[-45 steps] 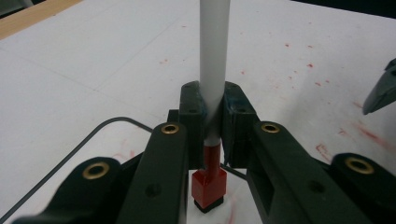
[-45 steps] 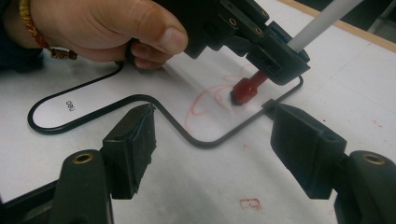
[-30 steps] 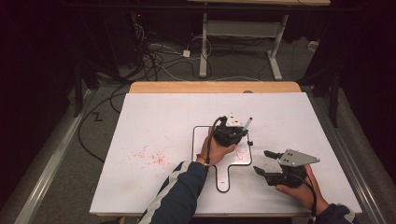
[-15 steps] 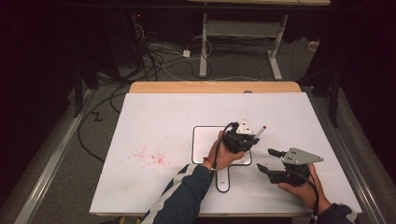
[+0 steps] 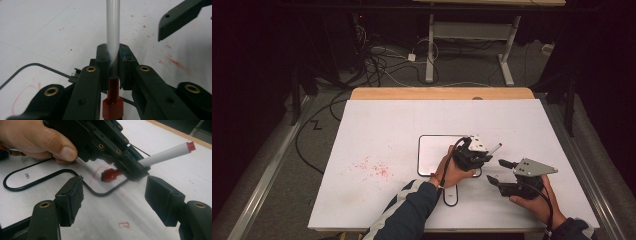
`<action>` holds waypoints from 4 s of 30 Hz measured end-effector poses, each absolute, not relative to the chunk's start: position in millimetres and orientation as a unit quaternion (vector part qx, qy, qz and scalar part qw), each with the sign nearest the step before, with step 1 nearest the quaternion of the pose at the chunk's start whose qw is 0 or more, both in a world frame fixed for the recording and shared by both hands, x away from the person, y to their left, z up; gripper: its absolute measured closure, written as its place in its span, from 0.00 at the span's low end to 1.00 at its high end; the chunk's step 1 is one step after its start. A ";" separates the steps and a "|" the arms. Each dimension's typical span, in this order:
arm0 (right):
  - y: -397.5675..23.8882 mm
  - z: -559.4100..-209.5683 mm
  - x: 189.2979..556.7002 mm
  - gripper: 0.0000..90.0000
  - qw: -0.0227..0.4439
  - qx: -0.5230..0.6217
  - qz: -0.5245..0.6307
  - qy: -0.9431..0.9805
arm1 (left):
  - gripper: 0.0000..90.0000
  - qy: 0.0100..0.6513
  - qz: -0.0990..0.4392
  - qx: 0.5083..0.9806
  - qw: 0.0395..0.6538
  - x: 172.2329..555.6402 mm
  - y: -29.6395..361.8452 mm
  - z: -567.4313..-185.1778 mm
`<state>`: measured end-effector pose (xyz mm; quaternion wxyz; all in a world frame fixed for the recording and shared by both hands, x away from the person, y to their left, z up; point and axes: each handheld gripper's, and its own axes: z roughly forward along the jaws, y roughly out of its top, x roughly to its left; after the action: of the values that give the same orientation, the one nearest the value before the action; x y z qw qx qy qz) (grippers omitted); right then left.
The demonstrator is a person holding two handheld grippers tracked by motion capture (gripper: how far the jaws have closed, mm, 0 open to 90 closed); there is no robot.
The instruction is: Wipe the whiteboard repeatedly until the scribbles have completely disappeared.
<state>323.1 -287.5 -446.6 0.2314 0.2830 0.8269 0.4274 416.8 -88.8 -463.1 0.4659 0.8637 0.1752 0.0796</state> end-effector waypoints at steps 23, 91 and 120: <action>-291.1 -445.2 324.3 0.36 0.238 0.286 0.427 0.824 | 0.88 0.184 0.084 0.876 0.439 417.8 -83.9 -460.8; -242.2 -408.3 371.1 0.90 0.201 0.285 0.518 0.781 | 0.26 0.185 0.176 0.848 0.464 359.8 6.7 -434.7; -231.6 -423.9 377.1 0.90 0.237 0.282 0.473 0.801 | 0.21 0.320 0.235 0.824 0.404 284.6 165.1 -458.7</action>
<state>377.1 -231.6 -423.9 0.2371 0.2817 0.8006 0.4728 284.6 165.1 -458.7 0.4044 0.8239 0.3197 0.2355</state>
